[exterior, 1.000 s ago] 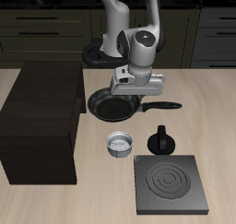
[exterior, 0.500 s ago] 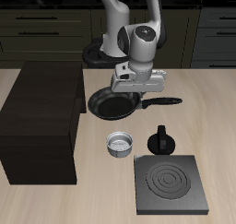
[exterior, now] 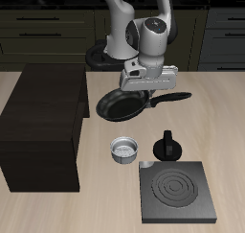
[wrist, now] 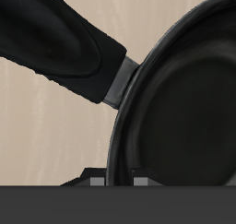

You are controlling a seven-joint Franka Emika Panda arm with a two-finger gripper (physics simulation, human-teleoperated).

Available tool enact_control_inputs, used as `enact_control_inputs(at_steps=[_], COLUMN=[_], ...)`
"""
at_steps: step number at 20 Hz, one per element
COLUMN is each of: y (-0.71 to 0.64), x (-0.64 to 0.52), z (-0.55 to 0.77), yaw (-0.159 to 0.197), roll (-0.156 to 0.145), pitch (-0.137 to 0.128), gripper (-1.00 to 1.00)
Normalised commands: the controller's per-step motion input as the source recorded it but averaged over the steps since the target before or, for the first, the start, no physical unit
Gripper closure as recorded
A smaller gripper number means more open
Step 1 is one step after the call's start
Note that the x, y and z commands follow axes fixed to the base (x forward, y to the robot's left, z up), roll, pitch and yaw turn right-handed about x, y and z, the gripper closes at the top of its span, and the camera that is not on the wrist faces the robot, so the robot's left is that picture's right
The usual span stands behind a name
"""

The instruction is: Place the frypan on the top layer of the wooden shelf

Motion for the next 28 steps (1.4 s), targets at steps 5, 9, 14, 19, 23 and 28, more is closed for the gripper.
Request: enact_control_inputs(at_steps=[5,9,14,19,23,28], y=[0.17,0.01,-0.07,-0.04,-0.02,0.00], x=[0.05,0.01,0.07,0.06,0.03,0.06], z=[0.29,0.23,0.26,0.29,0.18,0.19], yaw=[0.038,0.022,0.011,-0.005,0.010,0.020], roll=[0.007,-0.001,-0.028,-0.013,-0.007,-0.011], pitch=[-0.058,-0.053,-0.037,-0.038,-0.026,-0.033], gripper=[1.00,1.00,1.00,1.00,1.00,1.00])
